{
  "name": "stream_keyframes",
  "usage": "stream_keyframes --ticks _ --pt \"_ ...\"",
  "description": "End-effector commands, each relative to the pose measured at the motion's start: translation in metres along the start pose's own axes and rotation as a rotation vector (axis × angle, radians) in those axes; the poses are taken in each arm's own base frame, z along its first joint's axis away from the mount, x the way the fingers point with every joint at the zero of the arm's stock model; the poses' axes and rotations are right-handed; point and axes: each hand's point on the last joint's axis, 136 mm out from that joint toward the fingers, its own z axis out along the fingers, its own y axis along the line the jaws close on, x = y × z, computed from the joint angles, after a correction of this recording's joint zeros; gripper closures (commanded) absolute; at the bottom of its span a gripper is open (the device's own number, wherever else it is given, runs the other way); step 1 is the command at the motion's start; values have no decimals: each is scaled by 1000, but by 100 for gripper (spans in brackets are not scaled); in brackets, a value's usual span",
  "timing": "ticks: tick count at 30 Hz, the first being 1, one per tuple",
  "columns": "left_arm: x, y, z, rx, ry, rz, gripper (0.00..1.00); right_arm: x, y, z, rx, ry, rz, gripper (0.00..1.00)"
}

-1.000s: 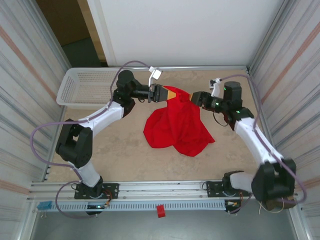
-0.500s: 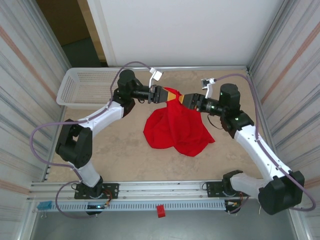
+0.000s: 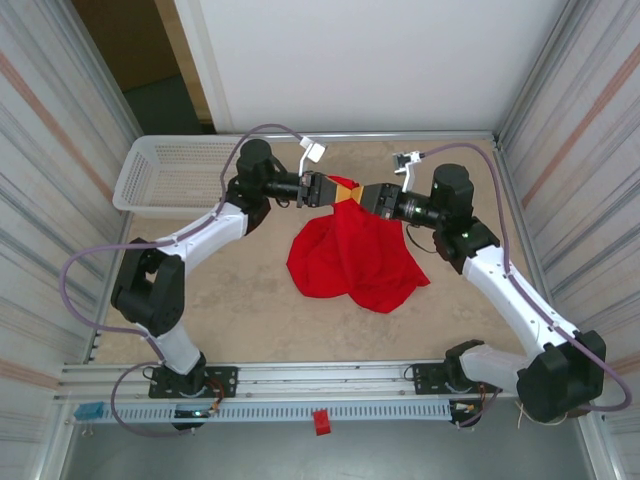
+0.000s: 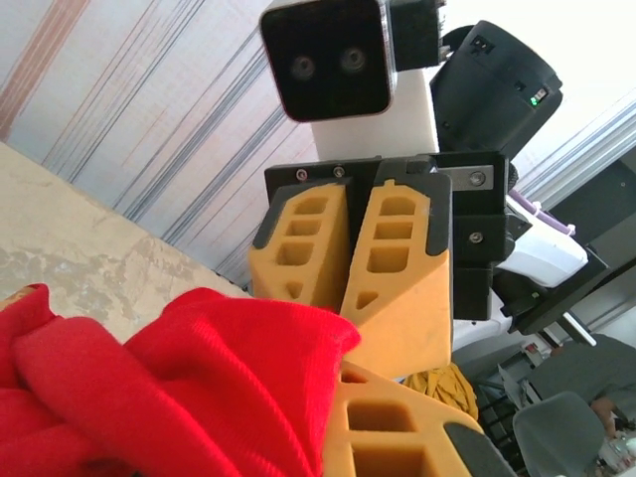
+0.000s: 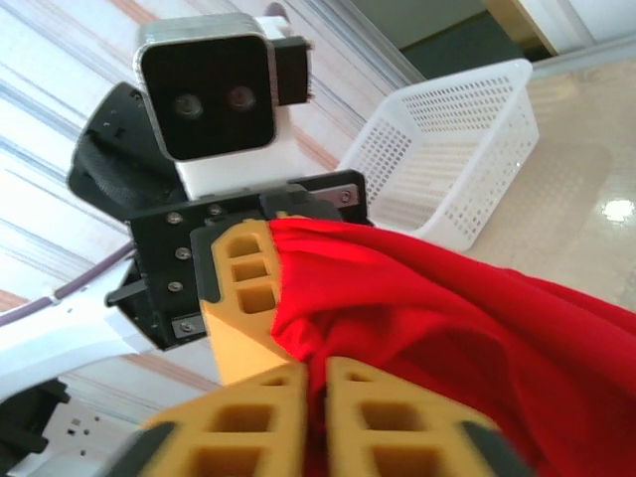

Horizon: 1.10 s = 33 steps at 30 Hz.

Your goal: Fold the inside-out t-shirt

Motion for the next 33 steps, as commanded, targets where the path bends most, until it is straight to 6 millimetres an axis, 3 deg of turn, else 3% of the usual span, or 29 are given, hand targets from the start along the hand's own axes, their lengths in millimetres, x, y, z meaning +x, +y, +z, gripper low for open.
stream_keyframes --ticks 1,2,6,9,13,17,24,26,29,30,33 --pt "-13 -31 1 47 5 112 100 -15 18 0 -46 -23 -38 100" --pt "-13 -31 1 44 5 109 100 -17 20 -2 -48 -24 -44 100" --pt "-17 -13 -14 -82 -61 112 62 -37 28 -18 -37 -61 -75 100" --pt "-17 4 -34 -241 -134 137 48 -59 39 -34 -31 -88 -102 100" --pt "-2 17 -39 -403 -127 187 42 -79 64 -45 -40 -99 -159 100" --pt "10 21 -20 -481 -96 250 39 -90 79 -47 -54 -108 -177 100" --pt "4 15 23 -580 -147 399 37 -87 73 -41 -16 -123 -154 100" --pt "0 18 26 -615 -151 409 41 -83 69 -41 -2 -120 -143 100" --pt "-3 33 13 -659 -152 381 88 -79 62 -49 49 -132 -142 100" --pt "-3 38 4 -670 -156 360 99 -79 59 -54 72 -140 -143 100" --pt "-8 53 -33 -685 -196 280 100 -78 46 -69 181 -174 -152 100"
